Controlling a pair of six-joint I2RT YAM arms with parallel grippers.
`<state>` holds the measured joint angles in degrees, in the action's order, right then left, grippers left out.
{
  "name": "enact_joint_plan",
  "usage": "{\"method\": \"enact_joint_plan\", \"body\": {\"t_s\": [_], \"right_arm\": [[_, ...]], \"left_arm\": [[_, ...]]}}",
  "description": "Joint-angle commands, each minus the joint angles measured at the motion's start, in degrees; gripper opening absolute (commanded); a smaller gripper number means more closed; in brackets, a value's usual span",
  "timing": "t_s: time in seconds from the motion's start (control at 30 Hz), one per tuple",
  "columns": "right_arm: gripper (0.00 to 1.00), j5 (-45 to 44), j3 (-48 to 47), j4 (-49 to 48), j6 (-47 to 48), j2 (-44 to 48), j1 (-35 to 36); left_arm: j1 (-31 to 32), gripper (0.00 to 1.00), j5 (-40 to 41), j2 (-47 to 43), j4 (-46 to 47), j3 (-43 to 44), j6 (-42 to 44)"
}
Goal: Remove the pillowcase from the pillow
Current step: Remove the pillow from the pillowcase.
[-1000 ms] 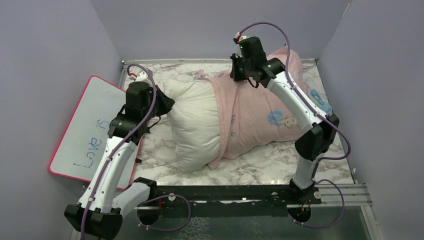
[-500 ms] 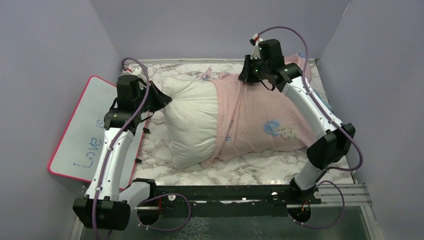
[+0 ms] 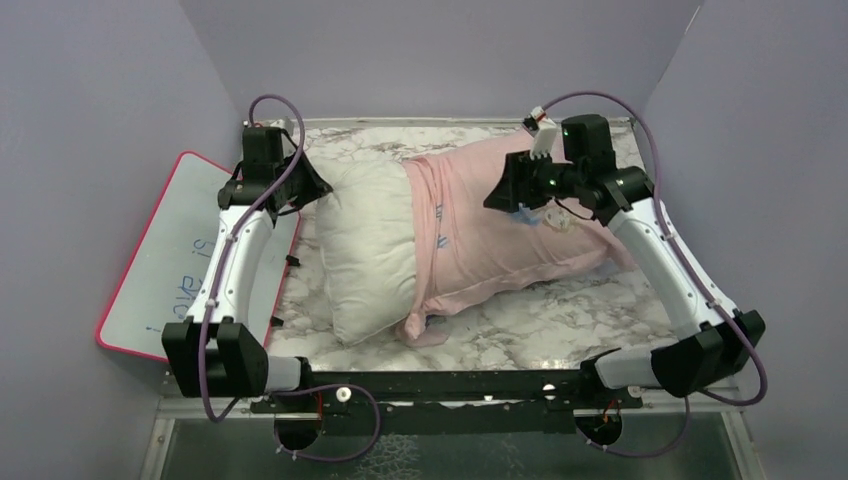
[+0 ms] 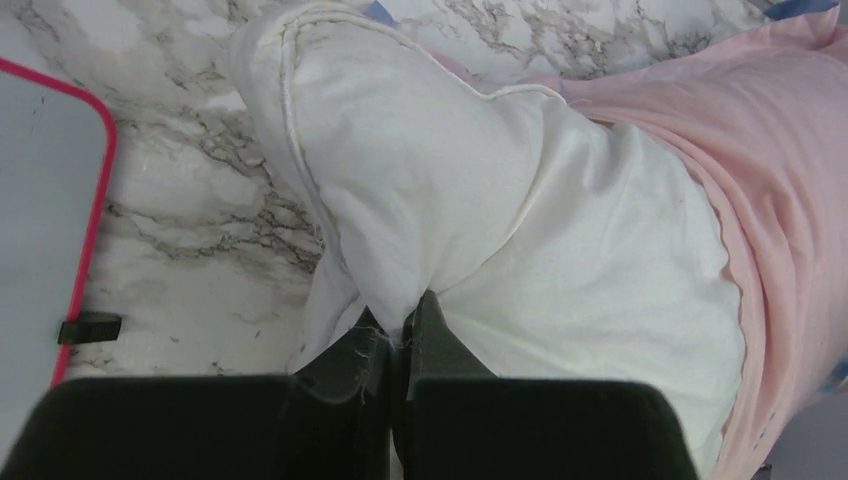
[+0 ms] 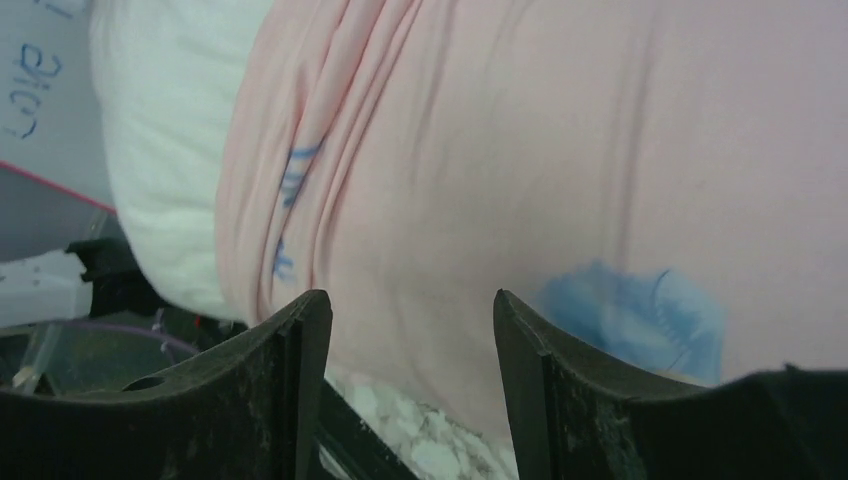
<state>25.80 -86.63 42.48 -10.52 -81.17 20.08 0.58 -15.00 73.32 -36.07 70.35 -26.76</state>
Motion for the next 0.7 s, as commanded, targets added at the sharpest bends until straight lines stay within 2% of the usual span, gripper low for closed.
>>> {"method": "enact_joint_plan", "body": {"t_s": [0.0, 0.1, 0.13, 0.17, 0.27, 0.33, 0.43, 0.57, 0.67], "right_arm": [[0.66, 12.3, 9.8, -2.4, -1.5, 7.5, 0.1], [0.66, 15.6, 15.9, -1.8, -2.0, 11.1, 0.2], [0.66, 16.1, 18.0, -1.9, -2.6, 12.2, 0.3], [0.66, 16.2, 20.1, -2.5, -3.4, 13.1, 0.2], [0.67, 14.4, 26.9, -4.7, -6.2, 14.2, 0.2], [0.66, 10.8, 29.8, -6.5, -8.4, 13.0, 0.3], [0.67, 4.5, 32.0, -10.3, -14.0, 10.1, 0.3], [0.67, 5.2, 32.5, -19.2, -20.9, 6.8, 0.2], [0.66, 2.4, 30.6, -21.7, -24.2, 4.5, 0.3]], "left_arm": [[-0.1, 0.0, 0.7, 7.0, 5.0, 10.0, -0.6], [-0.1, 0.0, 0.5, 12.9, 4.9, 15.8, -0.6], [-0.1, 0.04, -0.2, 14.6, 5.0, 17.4, -0.8], [-0.1, 0.17, -1.1, 16.0, 4.8, 18.9, -0.8], [-0.1, 0.71, 1.7, 18.6, 2.0, 21.7, 0.1], [-0.1, 0.9, 7.1, 18.1, -0.7, 21.6, 1.7], [-0.8, 0.98, 12.6, 13.8, -3.7, 18.5, 3.2], [-1.7, 0.99, 17.4, 5.4, -7.1, 12.1, 3.8], [-2.1, 0.99, 19.7, -1.3, -10.8, 6.7, 3.7]]}}
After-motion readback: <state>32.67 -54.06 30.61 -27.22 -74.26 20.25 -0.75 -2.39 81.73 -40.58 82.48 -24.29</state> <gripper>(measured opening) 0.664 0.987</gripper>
